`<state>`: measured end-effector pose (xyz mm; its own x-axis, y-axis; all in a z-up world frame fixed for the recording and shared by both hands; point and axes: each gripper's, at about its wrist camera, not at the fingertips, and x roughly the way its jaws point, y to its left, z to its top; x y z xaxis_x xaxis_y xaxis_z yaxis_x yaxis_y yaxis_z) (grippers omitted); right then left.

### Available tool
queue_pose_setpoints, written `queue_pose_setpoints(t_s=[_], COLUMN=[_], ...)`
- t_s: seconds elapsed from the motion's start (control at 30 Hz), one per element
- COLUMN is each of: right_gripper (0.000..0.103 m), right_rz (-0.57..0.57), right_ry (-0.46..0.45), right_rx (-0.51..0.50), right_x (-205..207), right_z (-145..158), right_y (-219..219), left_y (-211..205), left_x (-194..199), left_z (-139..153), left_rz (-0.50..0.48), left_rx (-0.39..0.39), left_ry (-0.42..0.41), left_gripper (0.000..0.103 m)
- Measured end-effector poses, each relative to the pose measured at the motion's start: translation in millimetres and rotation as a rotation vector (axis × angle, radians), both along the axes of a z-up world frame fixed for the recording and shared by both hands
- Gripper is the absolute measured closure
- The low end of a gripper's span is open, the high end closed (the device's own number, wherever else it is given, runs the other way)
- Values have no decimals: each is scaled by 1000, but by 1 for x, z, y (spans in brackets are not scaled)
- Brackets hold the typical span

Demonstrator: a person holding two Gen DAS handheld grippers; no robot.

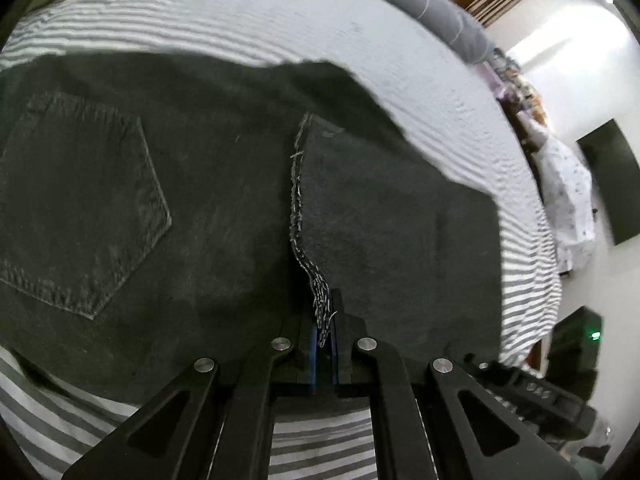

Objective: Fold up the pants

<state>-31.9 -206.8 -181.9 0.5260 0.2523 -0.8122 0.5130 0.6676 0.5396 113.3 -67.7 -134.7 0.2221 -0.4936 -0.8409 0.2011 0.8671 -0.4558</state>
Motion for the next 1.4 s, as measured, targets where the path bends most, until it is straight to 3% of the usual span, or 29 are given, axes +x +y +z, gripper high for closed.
queue_pose_setpoints(t_s=[0.2, 0.33, 0.67, 0.83, 0.97, 1.1, 1.2, 1.4], right_gripper=[77, 57, 57, 57, 57, 57, 57, 57], right_rz=[44, 108, 307, 327, 276, 239, 233, 254], right_ry=[26, 56, 55, -19, -35, -17, 15, 102], right_rx=[-36, -85, -141, -338, -485, -550, -562, -553], right_x=[2, -1, -15, -2, 26, 57, 80, 102], right_z=[3, 12, 45, 81, 95, 96, 87, 57], right_y=[5, 15, 45, 46, 20, -7, -27, -43], left_y=[-17, -27, -32, -36, -46, -54, -54, -50], left_x=[-5, -11, -26, -28, -29, -24, -15, -7], left_z=[-1, 6, 34, 43, 37, 19, 4, -2], left_rz=[-61, -81, -36, -54, -111, -164, -167, -163], left_rx=[133, 216, 406, 425, 427, 449, 466, 434], left_ry=[-53, -95, -288, -358, -359, -307, -257, -244], left_gripper=[93, 87, 86, 81, 79, 79, 79, 78])
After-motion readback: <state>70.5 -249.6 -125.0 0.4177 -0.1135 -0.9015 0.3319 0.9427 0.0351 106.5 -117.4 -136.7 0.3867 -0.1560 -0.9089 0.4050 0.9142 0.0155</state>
